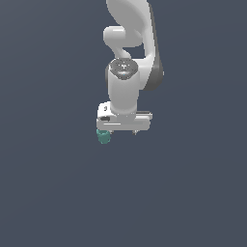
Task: Pick up the object and move it to a goal position.
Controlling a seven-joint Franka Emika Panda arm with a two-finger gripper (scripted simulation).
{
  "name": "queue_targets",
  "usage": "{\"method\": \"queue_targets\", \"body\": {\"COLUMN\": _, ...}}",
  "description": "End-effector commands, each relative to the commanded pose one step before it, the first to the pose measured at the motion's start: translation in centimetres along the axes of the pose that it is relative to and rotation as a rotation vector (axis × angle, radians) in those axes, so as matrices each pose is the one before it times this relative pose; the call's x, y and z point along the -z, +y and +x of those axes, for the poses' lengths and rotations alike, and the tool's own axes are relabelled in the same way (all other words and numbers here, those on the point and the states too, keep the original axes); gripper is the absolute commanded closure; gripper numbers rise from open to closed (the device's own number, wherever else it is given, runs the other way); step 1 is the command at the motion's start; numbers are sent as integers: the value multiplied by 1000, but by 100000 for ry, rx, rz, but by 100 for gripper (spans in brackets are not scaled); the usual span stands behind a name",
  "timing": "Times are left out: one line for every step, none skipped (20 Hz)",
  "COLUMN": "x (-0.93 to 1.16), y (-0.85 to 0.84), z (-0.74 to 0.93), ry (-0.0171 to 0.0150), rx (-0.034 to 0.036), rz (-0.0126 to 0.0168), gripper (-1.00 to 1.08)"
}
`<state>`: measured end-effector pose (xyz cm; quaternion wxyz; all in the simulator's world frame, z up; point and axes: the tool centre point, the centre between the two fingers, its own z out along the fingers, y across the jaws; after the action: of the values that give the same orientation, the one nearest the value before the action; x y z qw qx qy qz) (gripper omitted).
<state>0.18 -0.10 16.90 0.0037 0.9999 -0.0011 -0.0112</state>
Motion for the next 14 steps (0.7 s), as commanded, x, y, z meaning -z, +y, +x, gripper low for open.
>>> {"method": "queue_targets", "body": {"x": 0, "y": 1, "z": 0, "ry": 0, "rx": 0, "rz": 0, "gripper": -92}}
{"method": "queue_targets", "body": {"x": 57, "y": 20, "z": 30, "ry": 111, "rx": -43, "rz": -6, "gripper": -92}}
{"method": "queue_targets", "body": {"x": 175, "y": 66, "z": 85, "ry": 338, "rx": -137, "rz": -13, "gripper": -92}}
{"method": "queue_targets", "body": {"x": 290, "y": 109, "z": 140, "ry": 559, "rx": -232, "rz": -23, "gripper": -92}}
{"method": "queue_targets", "body": {"x": 402, "y": 150, "z": 196, "ry": 774, "rx": -332, "rz": -34, "gripper": -92}}
{"method": "queue_targets", "body": {"x": 513, "y": 189, "z": 252, "ry": 984, "rx": -445, "rz": -47, "gripper": -92}}
{"method": "queue_targets", "body": {"x": 509, "y": 185, "z": 250, "ry": 972, "rx": -475, "rz": -50, "gripper": -92}}
{"method": "queue_targets", "body": {"x": 392, "y": 138, "z": 195, "ry": 744, "rx": -406, "rz": -40, "gripper": -92}}
{"method": "queue_targets", "body": {"x": 273, "y": 90, "z": 139, "ry": 515, "rx": -325, "rz": -29, "gripper": -92}}
{"method": "queue_targets", "body": {"x": 157, "y": 47, "z": 79, "ry": 290, "rx": -232, "rz": -16, "gripper": -92}}
{"method": "queue_targets", "body": {"x": 36, "y": 5, "z": 19, "ry": 61, "rx": -103, "rz": -3, "gripper": -92}}
{"method": "queue_targets", "body": {"x": -45, "y": -17, "z": -26, "ry": -87, "rx": 43, "rz": 5, "gripper": -92}}
{"method": "queue_targets", "body": {"x": -83, "y": -20, "z": -38, "ry": -145, "rx": 177, "rz": 8, "gripper": -92}}
{"method": "queue_targets", "body": {"x": -54, "y": 8, "z": -32, "ry": -79, "rx": 274, "rz": 4, "gripper": -92}}
